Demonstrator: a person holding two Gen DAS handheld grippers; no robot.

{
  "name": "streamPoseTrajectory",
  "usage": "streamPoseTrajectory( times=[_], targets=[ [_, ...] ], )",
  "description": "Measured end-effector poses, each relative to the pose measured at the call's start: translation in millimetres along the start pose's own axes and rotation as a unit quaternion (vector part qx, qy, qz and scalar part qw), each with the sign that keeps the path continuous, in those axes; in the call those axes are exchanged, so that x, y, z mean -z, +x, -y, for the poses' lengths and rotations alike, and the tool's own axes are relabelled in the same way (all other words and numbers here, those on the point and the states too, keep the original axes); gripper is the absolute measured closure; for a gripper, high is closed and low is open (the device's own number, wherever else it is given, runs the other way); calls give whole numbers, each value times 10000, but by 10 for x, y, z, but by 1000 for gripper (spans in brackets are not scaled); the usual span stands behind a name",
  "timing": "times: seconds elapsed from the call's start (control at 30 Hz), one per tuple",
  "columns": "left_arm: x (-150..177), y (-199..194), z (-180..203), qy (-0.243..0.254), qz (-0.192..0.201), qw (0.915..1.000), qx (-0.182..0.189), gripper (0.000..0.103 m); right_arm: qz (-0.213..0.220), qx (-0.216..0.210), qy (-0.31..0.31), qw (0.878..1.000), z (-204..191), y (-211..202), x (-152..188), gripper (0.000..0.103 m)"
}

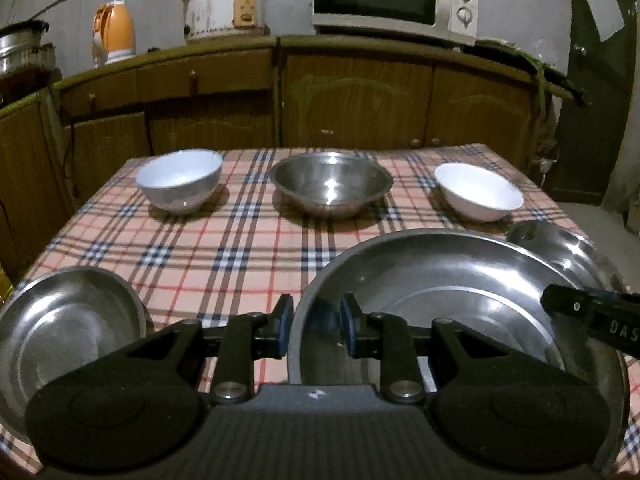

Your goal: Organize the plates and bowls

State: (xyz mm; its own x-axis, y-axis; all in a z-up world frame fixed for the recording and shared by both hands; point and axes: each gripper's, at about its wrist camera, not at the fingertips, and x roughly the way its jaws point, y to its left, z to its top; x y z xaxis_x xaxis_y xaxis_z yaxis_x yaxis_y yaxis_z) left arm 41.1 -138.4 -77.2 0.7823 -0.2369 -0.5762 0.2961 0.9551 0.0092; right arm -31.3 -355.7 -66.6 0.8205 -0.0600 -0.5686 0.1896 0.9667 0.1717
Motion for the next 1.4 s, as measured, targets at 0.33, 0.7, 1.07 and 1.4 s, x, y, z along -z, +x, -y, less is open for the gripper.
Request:
streamPoseTrajectory(
  times=[0.33,0.7,1.07,1.4],
  targets=[
    [62,282,-101,-37,-143,9998,-117,77,-167,-100,-125,9997,-48,400,41,79],
    [60,509,-229,-122,-207,9996,-166,77,-236,-159,-233,9993,-129,691,46,79],
    [52,641,-286,-149,-224,9994,-200,77,-235,-139,-340,9990,-182,820,38,79],
    [59,722,-295,-147,-272,9993,-211,77,-283,-95,-333,9990,-196,896,60,79]
  ],
)
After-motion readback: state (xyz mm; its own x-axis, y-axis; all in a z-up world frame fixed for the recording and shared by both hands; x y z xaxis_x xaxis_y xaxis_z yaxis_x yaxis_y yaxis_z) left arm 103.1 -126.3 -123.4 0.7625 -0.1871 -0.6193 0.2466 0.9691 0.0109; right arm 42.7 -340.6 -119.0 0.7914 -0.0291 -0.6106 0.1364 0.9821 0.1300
